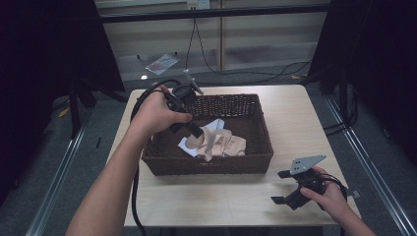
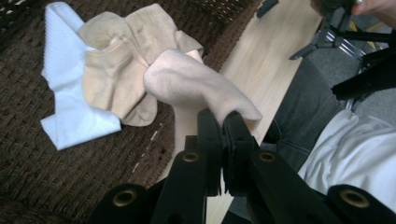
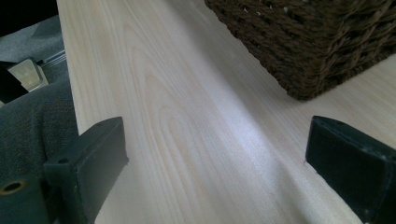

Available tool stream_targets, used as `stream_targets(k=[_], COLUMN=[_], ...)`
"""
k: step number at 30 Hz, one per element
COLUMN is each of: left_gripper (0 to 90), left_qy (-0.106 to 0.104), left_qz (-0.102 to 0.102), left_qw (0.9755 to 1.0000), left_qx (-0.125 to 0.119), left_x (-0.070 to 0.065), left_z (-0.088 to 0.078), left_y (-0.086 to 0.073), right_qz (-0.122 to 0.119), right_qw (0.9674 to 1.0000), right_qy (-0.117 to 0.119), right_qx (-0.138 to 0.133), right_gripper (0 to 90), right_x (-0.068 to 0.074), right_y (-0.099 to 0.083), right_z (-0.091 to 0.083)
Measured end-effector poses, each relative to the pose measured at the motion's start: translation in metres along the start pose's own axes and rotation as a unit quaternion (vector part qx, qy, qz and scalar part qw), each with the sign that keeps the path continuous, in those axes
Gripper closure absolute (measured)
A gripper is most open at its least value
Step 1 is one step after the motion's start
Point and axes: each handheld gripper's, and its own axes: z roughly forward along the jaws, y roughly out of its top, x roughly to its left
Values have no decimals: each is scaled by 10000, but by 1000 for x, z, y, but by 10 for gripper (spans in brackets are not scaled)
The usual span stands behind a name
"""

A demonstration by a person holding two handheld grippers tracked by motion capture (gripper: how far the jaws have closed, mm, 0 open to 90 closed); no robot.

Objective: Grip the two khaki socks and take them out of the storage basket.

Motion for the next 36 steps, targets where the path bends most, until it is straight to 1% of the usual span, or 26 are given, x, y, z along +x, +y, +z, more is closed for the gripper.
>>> stream_targets(k=[2,3,4,5,6,7,8,9,10,15,16,17,21,22,23,25,26,28,30,31,32,36], left_gripper=[875,875,875,875,875,875,875,875,875,874,874,874,874,873,873,873,872,868,865,865,864,862], left_qy=[-6,-26,-38,-58,-82,-90,-124,-133,-130,-219,-220,-253,-328,-343,-372,-403,-411,-413,-455,-480,-466,-445], left_qz=[65,54,97,95,95,149,132,185,153,236,218,256,263,324,312,326,355,357,367,420,362,377], left_qw=[10000,10000,9999,9999,9999,9998,9998,9997,9998,9994,9995,9993,9990,9988,9986,9985,9983,9984,9982,9977,9981,9981], left_qx=[-23,-18,28,-14,8,53,44,49,32,94,77,103,141,160,194,185,213,138,131,215,160,209], left_x=[-2,-4,-4,-6,-7,-7,-9,-9,-10,-12,-13,-14,-16,-16,-17,-19,-19,-19,-20,-20,-21,-23], left_z=[1,1,1,3,4,5,6,8,9,15,17,18,24,25,27,31,32,36,40,41,44,52], left_y=[-1,-2,-2,-3,-3,-3,-4,-4,-4,-6,-7,-7,-7,-7,-7,-8,-8,-9,-11,-11,-12,-13], right_qz=[-2,16,18,18,19,15,16,13,9,16,15,22,19,16,15,29,31,7,24,31,22,12], right_qw=[10000,10000,10000,10000,10000,10000,10000,10000,10000,10000,10000,10000,10000,10000,10000,10000,10000,10000,10000,10000,10000,10000], right_qy=[-3,-1,-1,-1,1,-1,1,-2,5,8,8,12,7,10,9,10,9,11,13,16,12,7], right_qx=[-3,5,4,4,6,7,12,10,15,11,13,19,11,15,13,9,8,17,29,26,24,18], right_gripper=[51,51,51,51,51,51,51,51,51,51,51,51,51,51,51,51,51,51,51,51,51,51], right_x=[0,0,0,0,0,0,0,0,0,0,0,0,0,0,0,0,0,0,0,0,0,0], right_y=[0,0,0,0,0,0,0,0,0,0,0,0,0,0,0,0,0,0,0,0,0,0], right_z=[0,0,0,0,0,0,0,0,1,0,0,1,1,1,0,0,0,0,0,0,0,0])
